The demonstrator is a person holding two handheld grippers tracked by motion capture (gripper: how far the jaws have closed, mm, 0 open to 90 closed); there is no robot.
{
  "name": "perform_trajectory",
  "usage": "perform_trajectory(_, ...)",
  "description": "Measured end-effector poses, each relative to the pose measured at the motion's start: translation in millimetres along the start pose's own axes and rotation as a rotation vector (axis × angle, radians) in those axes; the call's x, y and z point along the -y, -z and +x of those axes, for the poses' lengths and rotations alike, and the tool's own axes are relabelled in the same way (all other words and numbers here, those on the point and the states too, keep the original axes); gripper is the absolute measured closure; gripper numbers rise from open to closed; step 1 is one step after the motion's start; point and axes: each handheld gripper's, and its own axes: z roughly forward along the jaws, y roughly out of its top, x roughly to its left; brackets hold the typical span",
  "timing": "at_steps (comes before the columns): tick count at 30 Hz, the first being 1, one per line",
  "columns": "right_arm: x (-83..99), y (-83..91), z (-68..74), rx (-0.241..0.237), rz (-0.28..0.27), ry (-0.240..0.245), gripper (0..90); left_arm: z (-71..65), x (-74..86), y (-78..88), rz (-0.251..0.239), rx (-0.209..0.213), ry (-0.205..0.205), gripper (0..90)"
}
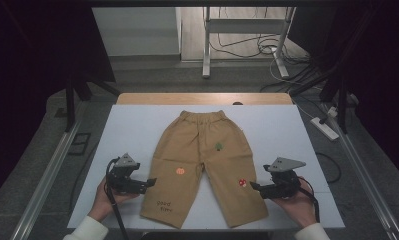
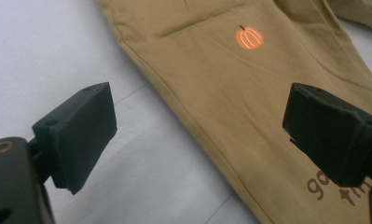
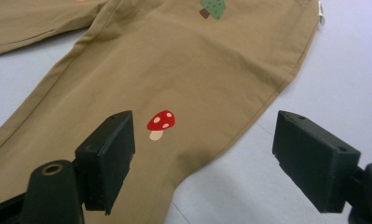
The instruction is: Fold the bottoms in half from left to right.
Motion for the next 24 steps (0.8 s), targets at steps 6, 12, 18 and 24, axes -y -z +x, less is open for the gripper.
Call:
perform_trajectory(6,0.0,-3.4,-1.5,-0.002,0.0,-0.006,21.4,1.8,1.3,0.4,-0.001,0.0,0.009,9.6)
perform_trajectory(12,0.4,-7.1,-2.6,-0.003,0.017,0.0,21.4,1.8,0.6,-0.2,-0.002,-0.006,0.007,9.6)
perform_trajectory(18,0.3,-9.9,-4.0,0.002,0.022,-0.001,21.4,1.5,2.2,0.6,-0.001,-0.007,0.005,9.6)
perform_trajectory(24,-1.5,-10.0,-2.5,0.01,0.017,0.003,21.7,1.1,5.2,4.4,-0.009,-0.01,0.005,9.6)
